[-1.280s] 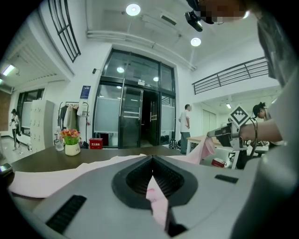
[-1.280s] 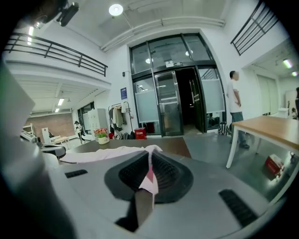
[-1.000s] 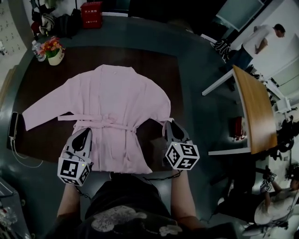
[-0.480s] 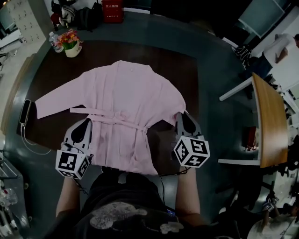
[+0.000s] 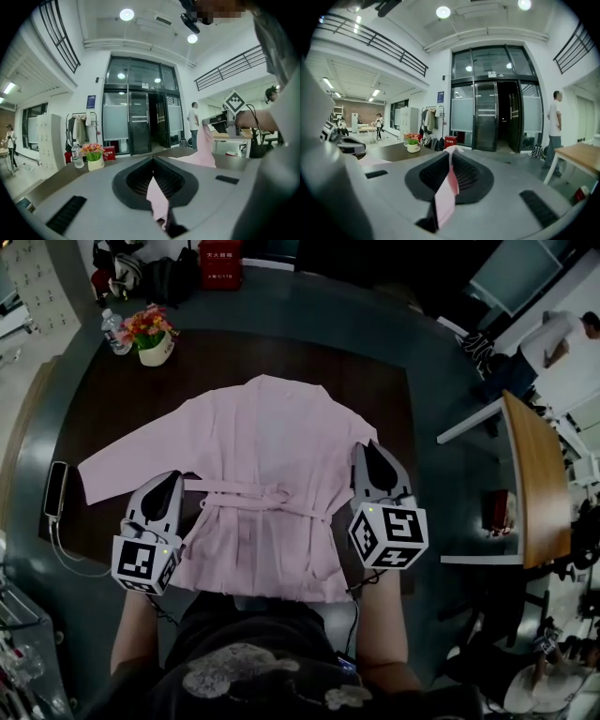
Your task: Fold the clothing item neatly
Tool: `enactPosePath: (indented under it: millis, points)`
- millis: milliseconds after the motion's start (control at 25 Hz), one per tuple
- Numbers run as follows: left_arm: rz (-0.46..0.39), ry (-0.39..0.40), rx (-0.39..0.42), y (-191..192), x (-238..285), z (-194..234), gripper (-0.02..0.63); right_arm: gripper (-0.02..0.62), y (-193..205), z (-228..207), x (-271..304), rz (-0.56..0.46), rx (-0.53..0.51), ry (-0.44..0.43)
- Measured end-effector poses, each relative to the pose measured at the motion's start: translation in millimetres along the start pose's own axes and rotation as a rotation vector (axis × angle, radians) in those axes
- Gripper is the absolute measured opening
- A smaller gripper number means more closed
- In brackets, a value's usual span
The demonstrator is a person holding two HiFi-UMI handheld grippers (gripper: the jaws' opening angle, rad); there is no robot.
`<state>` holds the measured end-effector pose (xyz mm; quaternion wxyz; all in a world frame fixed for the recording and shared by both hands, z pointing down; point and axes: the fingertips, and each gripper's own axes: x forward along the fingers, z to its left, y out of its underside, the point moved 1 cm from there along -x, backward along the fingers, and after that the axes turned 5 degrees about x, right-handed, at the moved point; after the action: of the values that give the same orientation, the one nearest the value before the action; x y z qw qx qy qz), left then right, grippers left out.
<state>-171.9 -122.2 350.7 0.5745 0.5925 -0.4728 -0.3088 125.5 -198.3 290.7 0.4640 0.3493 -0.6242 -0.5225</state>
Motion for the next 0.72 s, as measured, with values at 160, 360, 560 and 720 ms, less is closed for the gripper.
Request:
enactPosePath:
  millis: [160, 360, 560, 720]
  points:
    - [0.014, 0.066, -0.022, 18, 3, 46, 0.009, 0.015, 7, 54, 46, 0.051, -0.072, 0.028]
    - [0.035, 0.107, -0.060, 42, 5, 92, 0.009, 0.015, 57, 128, 104, 0.187, -0.161, -0.006]
    - [0.072, 0.141, -0.078, 67, 1, 113, 0.009, 0.015, 141, 188, 139, 0.381, -0.322, -0.084]
    - [0.098, 0.166, -0.097, 83, 1, 124, 0.009, 0.015, 188, 222, 152, 0.465, -0.368, -0.171]
